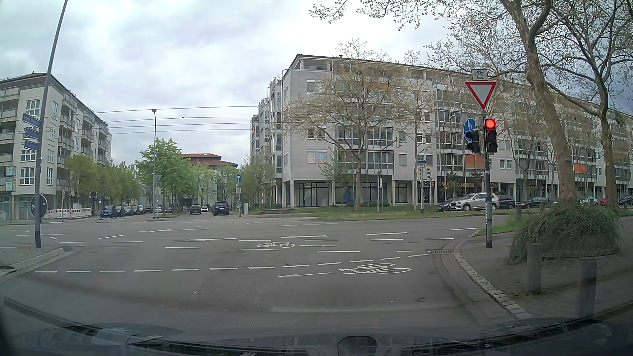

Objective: Follow the waypoints while adhering to traffic rules and regulations

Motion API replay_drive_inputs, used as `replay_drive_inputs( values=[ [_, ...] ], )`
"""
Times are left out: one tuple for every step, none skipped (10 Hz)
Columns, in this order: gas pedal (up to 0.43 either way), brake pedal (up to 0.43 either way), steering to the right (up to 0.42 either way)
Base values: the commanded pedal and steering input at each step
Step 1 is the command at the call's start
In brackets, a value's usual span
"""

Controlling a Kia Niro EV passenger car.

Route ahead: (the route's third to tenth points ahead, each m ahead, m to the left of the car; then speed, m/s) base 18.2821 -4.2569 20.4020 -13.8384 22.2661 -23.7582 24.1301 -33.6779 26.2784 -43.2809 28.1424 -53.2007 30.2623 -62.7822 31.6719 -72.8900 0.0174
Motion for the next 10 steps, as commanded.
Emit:
replay_drive_inputs(
  values=[
    [0.0, 0.244, 0.036],
    [0.0, 0.25, 0.036],
    [0.0, 0.25, 0.036],
    [0.0, 0.25, 0.036],
    [0.0, 0.244, 0.036],
    [0.0, 0.25, 0.036],
    [0.0, 0.25, 0.036],
    [0.0, 0.25, 0.036],
    [0.0, 0.25, 0.036],
    [0.0, 0.25, 0.036]
  ],
)
